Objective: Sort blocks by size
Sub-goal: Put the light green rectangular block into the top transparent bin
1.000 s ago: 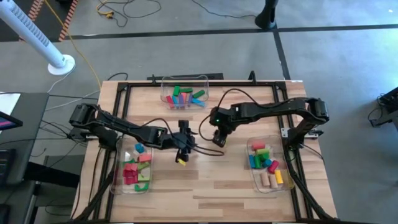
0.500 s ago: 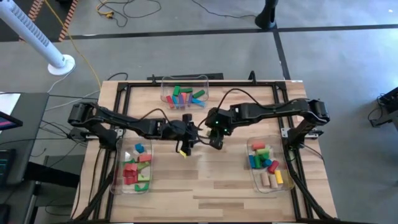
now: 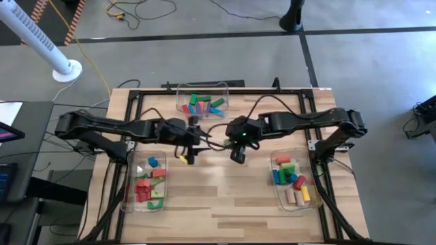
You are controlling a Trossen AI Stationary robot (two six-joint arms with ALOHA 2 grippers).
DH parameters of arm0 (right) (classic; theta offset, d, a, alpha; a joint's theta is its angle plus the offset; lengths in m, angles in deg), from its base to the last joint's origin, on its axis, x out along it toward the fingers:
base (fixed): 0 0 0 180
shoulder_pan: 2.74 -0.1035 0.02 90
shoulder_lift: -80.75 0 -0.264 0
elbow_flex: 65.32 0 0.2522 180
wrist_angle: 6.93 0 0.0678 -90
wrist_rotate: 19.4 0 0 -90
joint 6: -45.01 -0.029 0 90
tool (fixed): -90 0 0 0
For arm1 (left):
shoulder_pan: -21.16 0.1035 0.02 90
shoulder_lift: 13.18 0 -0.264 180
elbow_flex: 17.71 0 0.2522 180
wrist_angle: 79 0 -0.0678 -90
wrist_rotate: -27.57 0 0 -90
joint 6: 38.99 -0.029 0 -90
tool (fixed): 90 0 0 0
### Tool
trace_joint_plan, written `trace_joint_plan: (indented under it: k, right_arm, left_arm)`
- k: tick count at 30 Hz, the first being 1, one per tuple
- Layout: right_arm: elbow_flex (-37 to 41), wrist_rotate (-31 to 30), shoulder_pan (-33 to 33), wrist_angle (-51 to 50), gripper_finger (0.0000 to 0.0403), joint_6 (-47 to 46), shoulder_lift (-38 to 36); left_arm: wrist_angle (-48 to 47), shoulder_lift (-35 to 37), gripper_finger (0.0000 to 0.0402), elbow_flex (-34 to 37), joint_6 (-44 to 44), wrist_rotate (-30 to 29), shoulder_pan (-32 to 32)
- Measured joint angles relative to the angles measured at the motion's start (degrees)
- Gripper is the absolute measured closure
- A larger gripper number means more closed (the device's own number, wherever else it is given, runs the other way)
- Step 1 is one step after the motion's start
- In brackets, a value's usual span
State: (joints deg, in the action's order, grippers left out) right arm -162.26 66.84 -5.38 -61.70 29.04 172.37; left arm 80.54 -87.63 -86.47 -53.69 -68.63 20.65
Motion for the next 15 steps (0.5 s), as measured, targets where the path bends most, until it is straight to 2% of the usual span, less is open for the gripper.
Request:
trace_joint_plan:
  k: [8, 11, 15]
  right_arm:
    - [0.0, -3.0, -2.8, 6.9, 0.0274, 3.7, -4.3]
    - [0.0, -3.0, -4.3, 10.6, 0.0274, 5.8, -4.8]
    - [0.0, -3.8, -5.4, 14.9, 0.0274, 8.5, -4.8]
  left_arm:
    - [-3.5, 10.0, 0.0189, 2.1, 1.2, -0.1, 0.0]
    - [-0.7, 15.1, 0.0189, 6.8, 1.7, -0.9, 0.5]
    - [10.0, 21.7, 0.0189, 15.6, 4.1, 0.8, 1.4]
